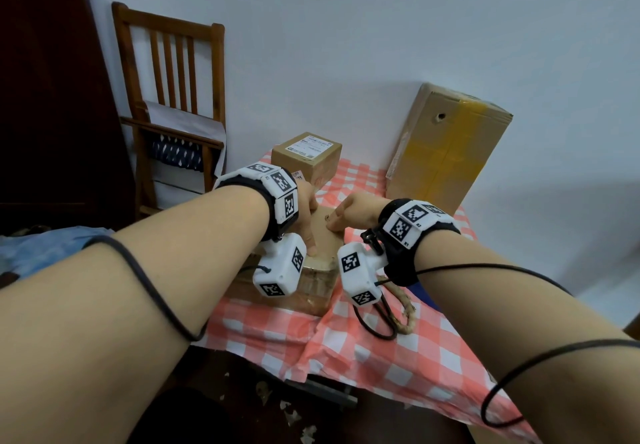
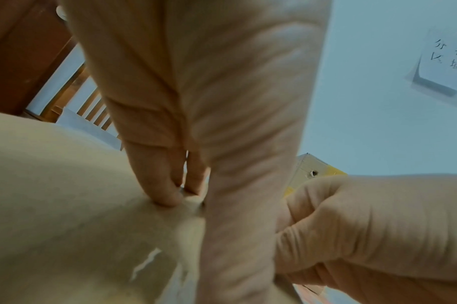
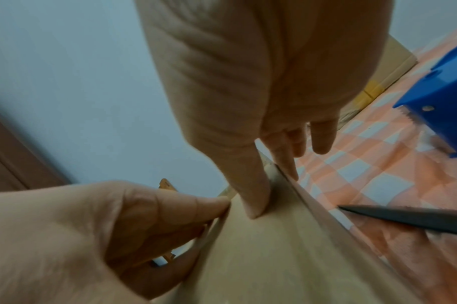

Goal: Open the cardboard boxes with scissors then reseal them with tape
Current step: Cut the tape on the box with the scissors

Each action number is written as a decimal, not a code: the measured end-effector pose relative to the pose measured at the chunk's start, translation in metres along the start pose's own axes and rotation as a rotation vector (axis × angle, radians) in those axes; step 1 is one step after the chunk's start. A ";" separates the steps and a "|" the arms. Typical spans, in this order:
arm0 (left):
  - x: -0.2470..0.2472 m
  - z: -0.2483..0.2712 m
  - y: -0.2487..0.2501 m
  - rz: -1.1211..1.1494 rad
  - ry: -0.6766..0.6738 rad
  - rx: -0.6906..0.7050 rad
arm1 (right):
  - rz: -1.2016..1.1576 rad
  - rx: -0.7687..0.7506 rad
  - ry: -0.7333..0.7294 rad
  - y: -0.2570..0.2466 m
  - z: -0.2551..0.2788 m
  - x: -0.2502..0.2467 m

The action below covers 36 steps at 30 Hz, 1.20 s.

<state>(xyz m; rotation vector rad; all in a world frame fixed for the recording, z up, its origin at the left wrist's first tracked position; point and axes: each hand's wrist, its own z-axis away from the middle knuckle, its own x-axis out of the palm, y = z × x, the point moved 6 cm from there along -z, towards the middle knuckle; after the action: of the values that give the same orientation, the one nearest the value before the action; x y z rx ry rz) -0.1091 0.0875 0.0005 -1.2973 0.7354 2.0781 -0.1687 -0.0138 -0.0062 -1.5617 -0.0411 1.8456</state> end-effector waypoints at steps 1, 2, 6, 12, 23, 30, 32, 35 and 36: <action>0.000 0.001 0.000 0.003 0.005 -0.004 | -0.084 0.030 0.021 0.003 0.000 -0.001; -0.001 0.002 0.001 0.007 0.011 -0.008 | -0.152 0.064 0.037 0.006 -0.001 -0.001; -0.002 0.004 0.003 -0.023 0.016 -0.009 | -0.273 0.110 0.125 0.011 -0.004 0.002; -0.002 0.007 0.002 -0.018 0.000 -0.005 | -0.330 0.124 0.206 0.009 -0.005 0.004; -0.003 0.011 0.004 -0.019 0.010 0.030 | -0.305 0.056 0.265 0.006 -0.003 0.006; -0.003 0.013 0.004 0.010 0.007 0.009 | -0.267 0.081 0.285 0.007 -0.008 0.004; -0.003 0.012 0.004 0.018 0.002 0.009 | -0.292 0.090 0.292 0.007 -0.006 0.001; -0.003 0.012 0.004 0.016 0.001 0.005 | -0.291 0.101 0.300 0.007 -0.007 0.002; -0.003 0.011 0.003 0.011 0.003 0.003 | -0.288 0.101 0.303 0.006 -0.008 0.004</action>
<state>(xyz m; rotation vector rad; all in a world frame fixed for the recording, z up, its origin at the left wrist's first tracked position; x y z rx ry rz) -0.1169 0.0928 0.0075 -1.2979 0.7485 2.0836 -0.1649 -0.0195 -0.0139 -1.6525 -0.0317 1.3590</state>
